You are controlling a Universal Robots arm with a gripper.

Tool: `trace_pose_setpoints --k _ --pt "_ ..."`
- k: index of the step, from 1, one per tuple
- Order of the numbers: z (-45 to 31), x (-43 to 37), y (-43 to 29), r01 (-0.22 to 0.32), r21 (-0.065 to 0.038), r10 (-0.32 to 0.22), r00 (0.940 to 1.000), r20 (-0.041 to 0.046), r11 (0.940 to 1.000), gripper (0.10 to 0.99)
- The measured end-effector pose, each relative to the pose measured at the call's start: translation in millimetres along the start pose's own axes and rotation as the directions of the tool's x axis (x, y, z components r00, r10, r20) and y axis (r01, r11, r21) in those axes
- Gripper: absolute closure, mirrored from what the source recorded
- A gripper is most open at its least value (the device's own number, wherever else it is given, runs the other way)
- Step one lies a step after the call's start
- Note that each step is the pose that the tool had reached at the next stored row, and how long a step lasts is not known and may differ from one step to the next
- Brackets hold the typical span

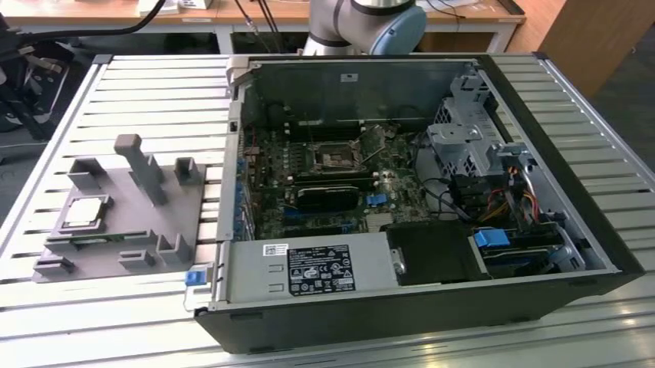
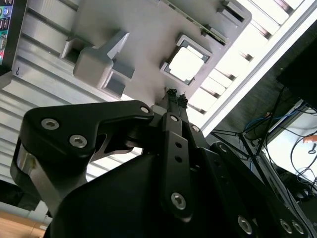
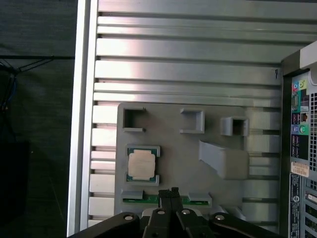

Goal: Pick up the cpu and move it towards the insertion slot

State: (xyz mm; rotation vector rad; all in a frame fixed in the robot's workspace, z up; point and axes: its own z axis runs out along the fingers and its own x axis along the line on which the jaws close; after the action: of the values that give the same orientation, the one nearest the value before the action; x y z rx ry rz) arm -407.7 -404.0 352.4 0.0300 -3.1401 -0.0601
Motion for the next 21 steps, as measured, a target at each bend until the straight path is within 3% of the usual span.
trace_pose_setpoints --k 9,21 --pt "2.4 1.5 -0.1 0.0 0.0 0.0 1.0 0.0 1.0 0.98" --pt "11.6 8.3 -0.4 0.0 0.0 0.0 1.0 -0.0003 1.0 0.98"
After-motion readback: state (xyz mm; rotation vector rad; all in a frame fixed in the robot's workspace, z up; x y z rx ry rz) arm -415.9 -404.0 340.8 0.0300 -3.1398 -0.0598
